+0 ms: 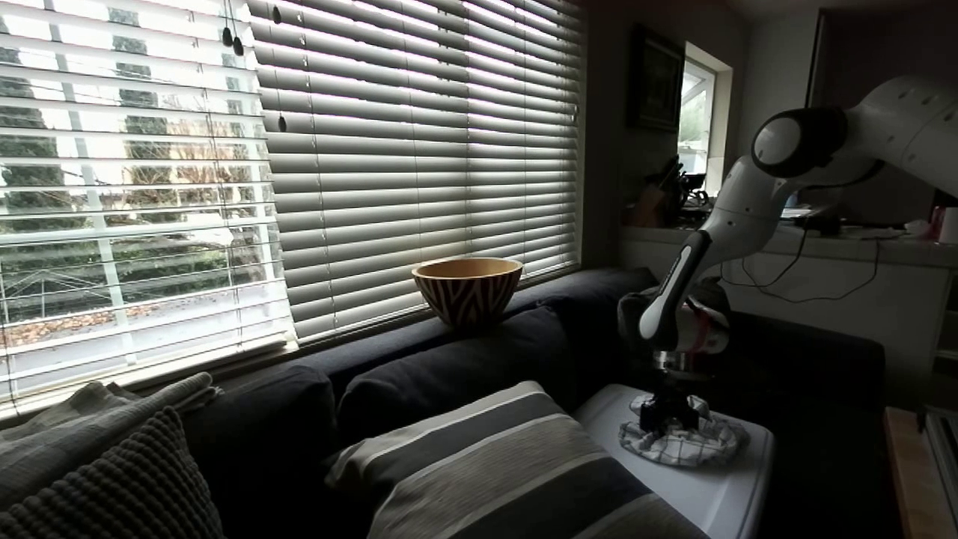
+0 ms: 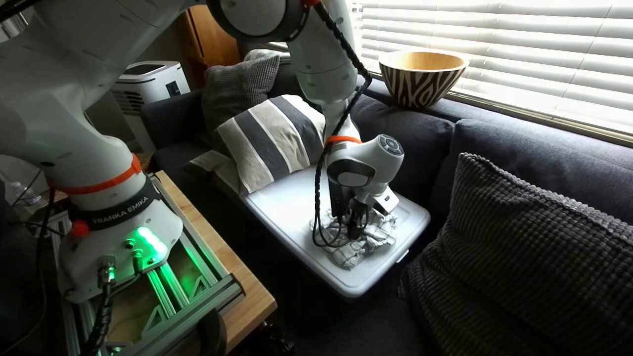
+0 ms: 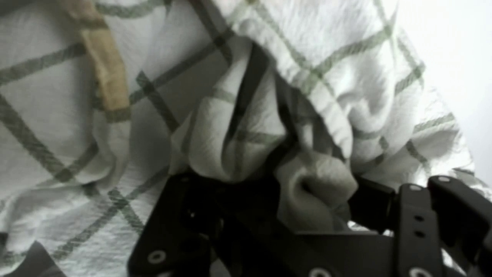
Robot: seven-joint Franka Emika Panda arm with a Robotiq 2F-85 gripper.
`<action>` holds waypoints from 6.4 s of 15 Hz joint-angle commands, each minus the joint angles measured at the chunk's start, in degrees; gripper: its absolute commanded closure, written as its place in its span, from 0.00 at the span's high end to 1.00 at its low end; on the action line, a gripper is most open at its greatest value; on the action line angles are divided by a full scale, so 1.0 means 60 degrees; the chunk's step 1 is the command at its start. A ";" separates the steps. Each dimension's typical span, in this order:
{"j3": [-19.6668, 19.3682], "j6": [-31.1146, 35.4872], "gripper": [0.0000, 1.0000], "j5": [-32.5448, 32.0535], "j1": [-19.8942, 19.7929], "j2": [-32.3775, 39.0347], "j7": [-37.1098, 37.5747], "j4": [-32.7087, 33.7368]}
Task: Use the towel to wipe the white lid.
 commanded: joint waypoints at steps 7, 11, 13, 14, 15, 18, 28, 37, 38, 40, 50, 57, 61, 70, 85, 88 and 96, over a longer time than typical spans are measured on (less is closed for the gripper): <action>-0.2582 -0.2204 0.04 0.1121 0.0468 0.0922 0.1025 0.0672; -0.2851 -0.1702 0.04 0.2153 0.0077 0.0744 0.1555 0.0497; -0.3078 -0.1392 0.04 0.2596 -0.0187 0.0583 0.1611 0.0272; -0.3051 -0.1311 0.04 0.2922 -0.0339 0.0476 0.1591 0.0142; -0.2990 -0.1177 0.04 0.3256 -0.0468 0.0275 0.1522 -0.0083; -0.2789 -0.0374 0.04 0.4241 -0.0797 -0.0432 0.1174 -0.0957; 0.2263 0.7195 0.04 0.6733 -0.6048 -0.4113 -0.3305 -0.5022; 0.5531 1.1629 0.17 0.2699 -0.8154 -0.4547 -0.1494 -0.7680; 0.5644 1.1807 0.17 0.2611 -0.8105 -0.4550 -0.1454 -0.7902; 0.5681 1.1835 0.17 0.2552 -0.8100 -0.4552 -0.1450 -0.7958; 0.6896 1.1175 0.04 0.0025 -0.9103 -0.5684 -0.1452 -0.8117; 0.8146 0.8560 0.04 -0.3660 -1.0735 -0.4584 -0.1416 -0.7653; 0.8776 0.7095 0.04 -0.5671 -1.1823 -0.3842 -0.1494 -0.7675; 1.2322 0.3309 0.04 -0.6763 -1.3262 -0.2179 -0.2075 -0.7094; 1.0909 0.4930 0.04 -0.4871 -0.9820 -0.5820 -0.0420 -0.6243; 0.9865 0.4767 0.04 -0.3447 -0.7783 -0.7005 0.0064 -0.5875; 0.4390 0.2472 0.04 -0.3656 -0.2313 -0.8115 0.2298 -0.5723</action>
